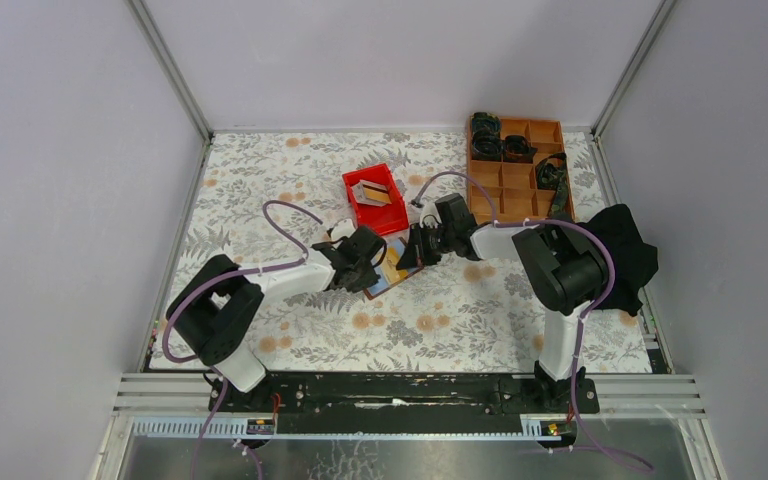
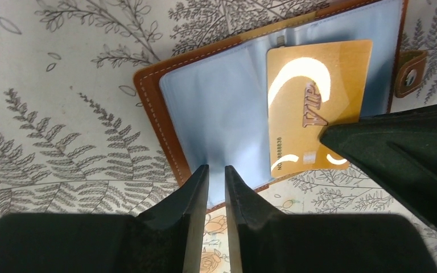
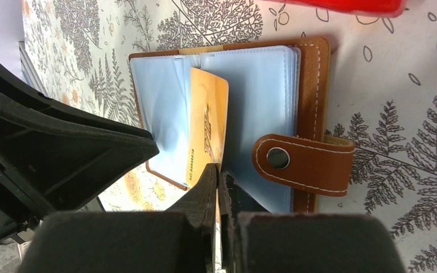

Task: Put the credit cards into the card holder
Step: Insert the credit card into the card holder.

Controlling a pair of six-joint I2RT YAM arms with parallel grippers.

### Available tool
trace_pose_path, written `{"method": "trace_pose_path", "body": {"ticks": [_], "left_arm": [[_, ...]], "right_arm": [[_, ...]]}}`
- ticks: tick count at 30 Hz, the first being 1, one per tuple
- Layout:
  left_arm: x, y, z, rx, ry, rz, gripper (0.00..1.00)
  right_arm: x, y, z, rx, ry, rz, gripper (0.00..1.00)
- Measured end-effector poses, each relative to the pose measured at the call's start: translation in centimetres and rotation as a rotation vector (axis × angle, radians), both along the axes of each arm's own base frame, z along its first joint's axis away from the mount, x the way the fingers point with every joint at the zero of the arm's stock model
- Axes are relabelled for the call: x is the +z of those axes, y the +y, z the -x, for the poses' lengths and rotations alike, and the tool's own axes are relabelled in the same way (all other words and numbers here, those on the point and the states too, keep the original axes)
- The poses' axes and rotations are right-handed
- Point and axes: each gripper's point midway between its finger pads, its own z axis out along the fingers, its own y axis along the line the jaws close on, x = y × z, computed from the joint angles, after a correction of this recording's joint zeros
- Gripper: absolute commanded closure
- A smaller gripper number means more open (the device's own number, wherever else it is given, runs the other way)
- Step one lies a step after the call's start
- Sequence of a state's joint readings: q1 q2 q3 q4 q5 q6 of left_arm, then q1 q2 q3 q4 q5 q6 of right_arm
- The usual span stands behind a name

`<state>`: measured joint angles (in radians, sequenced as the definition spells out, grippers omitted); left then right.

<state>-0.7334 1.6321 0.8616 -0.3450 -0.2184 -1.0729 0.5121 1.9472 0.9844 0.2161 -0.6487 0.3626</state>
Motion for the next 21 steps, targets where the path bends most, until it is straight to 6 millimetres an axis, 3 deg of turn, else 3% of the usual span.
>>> {"method": "trace_pose_path", "body": {"ticks": [10,21], "left_arm": [[-0.2,1.4,1.6,0.026,0.060,-0.042,0.72],[-0.3,1.5,1.8,0.039,0.067,-0.040,0.73]], "right_arm": [[-0.1,0.5,0.3,0.019,0.012,-0.009,1.00],[0.0,0.7,0.5,0.030,0.011,-0.018,1.00]]}}
